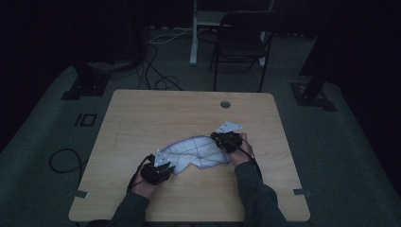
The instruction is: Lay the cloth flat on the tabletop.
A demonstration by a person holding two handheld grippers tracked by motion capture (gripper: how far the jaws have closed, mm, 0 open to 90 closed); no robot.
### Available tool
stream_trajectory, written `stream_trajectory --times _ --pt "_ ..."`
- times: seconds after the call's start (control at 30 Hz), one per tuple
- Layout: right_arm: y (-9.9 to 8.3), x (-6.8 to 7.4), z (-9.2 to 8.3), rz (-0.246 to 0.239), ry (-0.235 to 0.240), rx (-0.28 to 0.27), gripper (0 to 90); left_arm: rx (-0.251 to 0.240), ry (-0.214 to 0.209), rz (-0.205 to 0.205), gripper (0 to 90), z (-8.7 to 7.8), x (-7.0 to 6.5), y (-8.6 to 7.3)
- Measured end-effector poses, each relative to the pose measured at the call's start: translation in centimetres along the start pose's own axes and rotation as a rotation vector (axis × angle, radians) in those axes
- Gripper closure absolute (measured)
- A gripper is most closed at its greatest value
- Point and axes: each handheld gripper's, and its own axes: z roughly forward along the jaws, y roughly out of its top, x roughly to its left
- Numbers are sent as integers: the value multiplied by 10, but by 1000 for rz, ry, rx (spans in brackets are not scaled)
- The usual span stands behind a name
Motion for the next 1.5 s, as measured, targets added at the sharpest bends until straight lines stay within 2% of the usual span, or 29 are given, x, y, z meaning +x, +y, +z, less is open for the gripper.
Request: stream_trajectory --times 0.1,0.17,0.3,0.47,0.57,0.63,0.67,0.7,0.8,0.9,0.97,1.07,1.17,1.3,1.43,1.5 --pt "2 -3 4 2 1 4 862 1 -14 30 640 9 -6 2" --pt "5 -4 7 -5 0 9 861 0 -20 37 633 14 -9 3" --pt "10 -6 9 -8 -13 13 861 -5 -27 52 621 16 -13 7" --pt "17 -10 12 -15 -26 15 861 -21 -58 85 607 19 -22 9" --pt "21 -11 14 -21 -29 15 861 3 -44 94 606 23 -26 10" --pt "23 -12 15 -23 -30 16 861 2 -31 89 630 24 -25 11" --pt "25 -13 15 -23 -26 15 861 10 -15 93 666 24 -24 12" --pt "27 -14 15 -26 -14 11 860 14 -10 99 723 24 -24 12" --pt "32 -16 16 -29 -17 11 859 19 -4 103 822 24 -22 14" --pt "37 -19 14 -29 -26 -1 852 22 -7 109 851 23 -22 16" --pt "41 -21 13 -22 -27 -11 816 19 -17 107 855 22 -22 17" --pt "46 -20 9 -46 -40 -11 746 12 -20 112 856 20 -23 18" --pt "50 -17 1 -52 -46 -28 718 6 -21 108 856 18 -23 19" --pt "47 -4 -13 -70 6 -49 716 -3 -21 100 857 17 -22 20" --pt "26 22 -19 -110 58 -39 722 -8 -17 99 861 15 -20 22" --pt "15 31 -18 -107 73 -38 726 -11 -14 100 861 14 -19 22"
